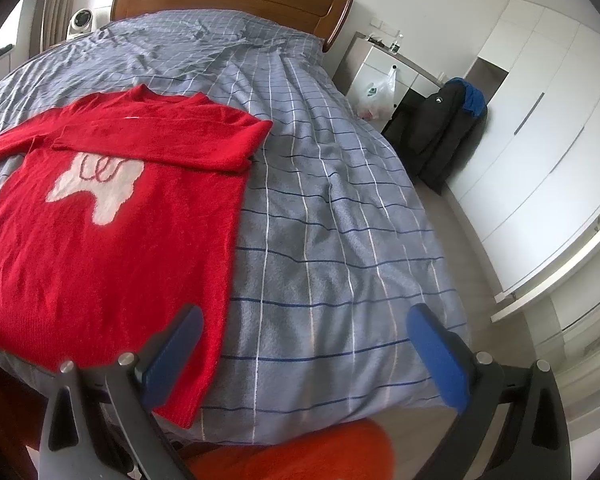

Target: Fold small clothes

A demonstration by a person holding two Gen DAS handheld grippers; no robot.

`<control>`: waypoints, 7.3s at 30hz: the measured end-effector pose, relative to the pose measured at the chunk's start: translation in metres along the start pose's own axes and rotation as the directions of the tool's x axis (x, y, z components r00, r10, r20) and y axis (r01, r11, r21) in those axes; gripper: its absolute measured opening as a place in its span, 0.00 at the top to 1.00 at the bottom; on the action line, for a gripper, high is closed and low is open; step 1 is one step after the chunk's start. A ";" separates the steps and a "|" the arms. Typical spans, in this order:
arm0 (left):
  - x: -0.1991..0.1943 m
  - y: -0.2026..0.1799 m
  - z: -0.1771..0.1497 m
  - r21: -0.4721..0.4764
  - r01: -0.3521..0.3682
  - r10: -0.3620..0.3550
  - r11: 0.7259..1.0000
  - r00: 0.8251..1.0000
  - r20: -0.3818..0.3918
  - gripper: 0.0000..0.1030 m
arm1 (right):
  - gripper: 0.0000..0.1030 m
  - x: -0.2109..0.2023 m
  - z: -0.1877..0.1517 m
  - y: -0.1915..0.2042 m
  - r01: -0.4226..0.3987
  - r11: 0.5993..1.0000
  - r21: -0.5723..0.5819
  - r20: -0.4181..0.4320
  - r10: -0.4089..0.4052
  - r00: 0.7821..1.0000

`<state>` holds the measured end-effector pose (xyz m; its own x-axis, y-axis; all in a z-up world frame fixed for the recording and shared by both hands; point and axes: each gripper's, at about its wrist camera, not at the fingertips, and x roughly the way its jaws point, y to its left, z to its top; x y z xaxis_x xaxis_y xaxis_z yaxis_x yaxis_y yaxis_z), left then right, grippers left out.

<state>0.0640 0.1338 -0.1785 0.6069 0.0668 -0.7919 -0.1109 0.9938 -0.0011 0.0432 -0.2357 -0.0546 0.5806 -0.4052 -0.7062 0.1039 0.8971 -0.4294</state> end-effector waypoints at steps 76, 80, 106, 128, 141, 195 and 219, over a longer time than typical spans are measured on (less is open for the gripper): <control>0.098 -0.062 0.187 0.028 0.156 -0.156 0.987 0.988 0.007 0.91 | 0.02 0.039 -0.046 0.019 -0.241 0.962 0.126 -0.056 0.249 0.967; 0.106 -0.040 0.179 -0.124 0.181 -0.179 0.976 0.984 0.025 0.94 | 0.02 0.037 -0.045 0.021 -0.236 0.965 0.113 -0.053 0.243 0.969; -0.058 -0.014 0.075 -0.134 0.189 -0.181 0.973 0.981 0.070 0.18 | 0.02 0.005 -0.035 0.025 -0.265 0.960 0.087 0.059 0.261 0.964; -0.113 -0.034 0.033 0.002 0.174 -0.173 0.985 0.976 0.136 0.08 | 0.02 -0.033 -0.032 -0.010 -0.249 0.956 0.156 0.157 0.225 0.962; -0.007 -0.031 0.007 -0.050 0.169 -0.175 0.984 0.968 -0.177 0.09 | 0.07 0.057 -0.085 -0.051 -0.564 0.697 0.442 -0.051 0.647 0.760; 0.119 -0.073 0.257 -0.050 0.318 -0.321 0.947 0.944 -0.080 0.05 | 0.50 0.206 0.215 0.028 -0.843 0.515 0.158 0.156 0.830 0.536; 0.020 -0.077 0.063 0.099 0.071 -0.074 0.993 0.997 0.030 0.00 | 0.24 0.110 -0.007 0.039 -0.573 0.815 0.082 0.183 0.553 0.813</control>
<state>0.1342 0.0640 -0.1554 0.6365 -0.0043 -0.7713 0.0104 0.9999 0.0030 0.1057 -0.2461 -0.1531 0.6774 0.1989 -0.7082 -0.1816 0.9782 0.1010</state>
